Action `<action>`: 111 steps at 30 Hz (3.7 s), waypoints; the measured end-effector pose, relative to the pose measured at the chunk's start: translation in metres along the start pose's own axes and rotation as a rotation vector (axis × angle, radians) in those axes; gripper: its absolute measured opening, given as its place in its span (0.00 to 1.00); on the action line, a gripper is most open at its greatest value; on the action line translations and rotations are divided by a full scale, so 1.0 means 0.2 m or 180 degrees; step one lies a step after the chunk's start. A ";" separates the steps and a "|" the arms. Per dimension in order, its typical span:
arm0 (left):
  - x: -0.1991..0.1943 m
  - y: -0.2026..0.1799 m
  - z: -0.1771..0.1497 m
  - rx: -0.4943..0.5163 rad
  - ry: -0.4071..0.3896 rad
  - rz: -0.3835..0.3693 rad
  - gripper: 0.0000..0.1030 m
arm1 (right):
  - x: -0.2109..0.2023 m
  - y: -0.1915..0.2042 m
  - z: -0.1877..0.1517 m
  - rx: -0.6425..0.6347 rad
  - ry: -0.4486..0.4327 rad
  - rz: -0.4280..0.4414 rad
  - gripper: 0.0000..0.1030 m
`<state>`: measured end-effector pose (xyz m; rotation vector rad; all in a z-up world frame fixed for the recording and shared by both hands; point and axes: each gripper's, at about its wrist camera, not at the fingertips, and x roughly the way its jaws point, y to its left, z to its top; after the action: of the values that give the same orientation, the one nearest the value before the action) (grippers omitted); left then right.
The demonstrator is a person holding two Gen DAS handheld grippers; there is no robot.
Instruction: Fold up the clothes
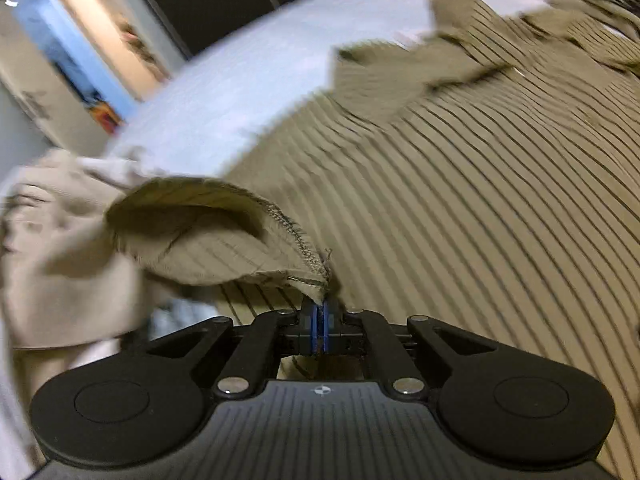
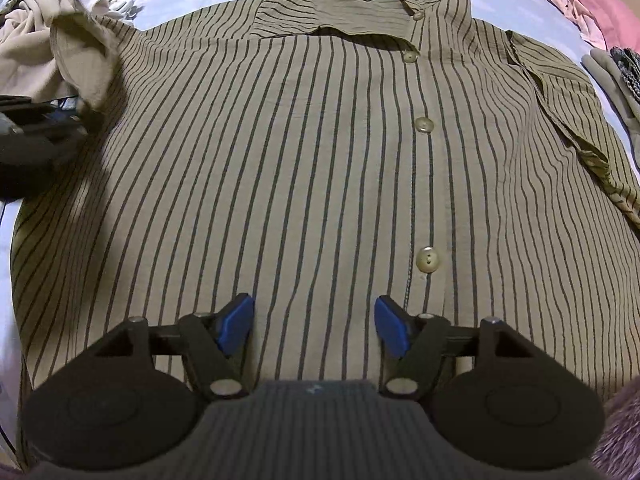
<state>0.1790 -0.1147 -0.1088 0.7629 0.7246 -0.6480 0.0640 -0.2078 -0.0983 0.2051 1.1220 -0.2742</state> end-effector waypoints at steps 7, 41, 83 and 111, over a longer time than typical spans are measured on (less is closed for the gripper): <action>-0.04 0.15 0.01 -0.0607 0.0026 -0.0282 0.37 | 0.00 0.00 0.00 -0.0007 0.0005 0.0026 0.70; 0.29 0.60 0.71 -0.1269 0.0220 -0.0207 0.00 | -0.02 0.01 0.02 -0.0134 -0.0062 -0.0005 0.71; -0.03 0.40 -0.22 -0.1441 0.1070 -0.0354 0.46 | -0.06 0.05 -0.11 -0.0365 0.0036 0.0054 0.75; -0.72 -0.01 -0.94 -0.1775 0.1200 -0.0464 0.57 | -0.23 0.13 -0.31 -0.0878 -0.0133 0.0150 0.76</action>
<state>0.0295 0.0687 -0.0959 0.3147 1.2508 -0.4002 0.0014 -0.1591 -0.0827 -0.0188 1.0995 -0.0796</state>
